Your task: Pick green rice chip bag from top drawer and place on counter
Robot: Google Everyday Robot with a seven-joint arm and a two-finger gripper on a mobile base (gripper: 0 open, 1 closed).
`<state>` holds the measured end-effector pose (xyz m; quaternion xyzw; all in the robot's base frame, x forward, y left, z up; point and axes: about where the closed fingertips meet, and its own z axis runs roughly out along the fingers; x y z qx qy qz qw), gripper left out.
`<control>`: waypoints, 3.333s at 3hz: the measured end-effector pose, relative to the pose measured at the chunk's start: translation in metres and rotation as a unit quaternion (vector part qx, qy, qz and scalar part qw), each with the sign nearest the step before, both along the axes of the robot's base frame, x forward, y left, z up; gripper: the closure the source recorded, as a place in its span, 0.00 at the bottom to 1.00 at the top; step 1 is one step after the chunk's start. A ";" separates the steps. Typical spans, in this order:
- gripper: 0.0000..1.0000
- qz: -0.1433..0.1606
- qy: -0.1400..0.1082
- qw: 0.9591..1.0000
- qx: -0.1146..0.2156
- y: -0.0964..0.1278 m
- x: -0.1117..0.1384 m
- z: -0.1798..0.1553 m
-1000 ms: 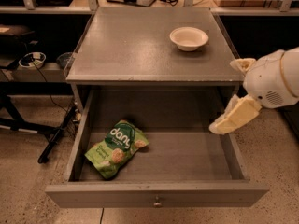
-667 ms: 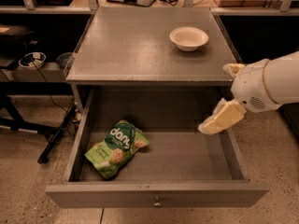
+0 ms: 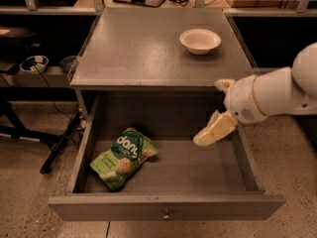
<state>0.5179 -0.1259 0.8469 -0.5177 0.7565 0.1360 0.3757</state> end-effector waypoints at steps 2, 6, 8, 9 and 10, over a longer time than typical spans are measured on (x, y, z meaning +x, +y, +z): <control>0.00 0.057 0.042 0.997 0.041 0.025 0.009 -0.031; 0.00 0.095 0.052 0.990 0.090 0.068 0.015 -0.062; 0.00 0.115 0.064 0.988 0.080 0.105 0.021 -0.085; 0.00 0.116 0.069 0.988 0.070 0.118 0.024 -0.096; 0.00 0.113 0.071 0.989 0.060 0.130 0.029 -0.105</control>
Offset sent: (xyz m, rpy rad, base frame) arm 0.0162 0.0366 -0.0464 0.1161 0.1291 0.1804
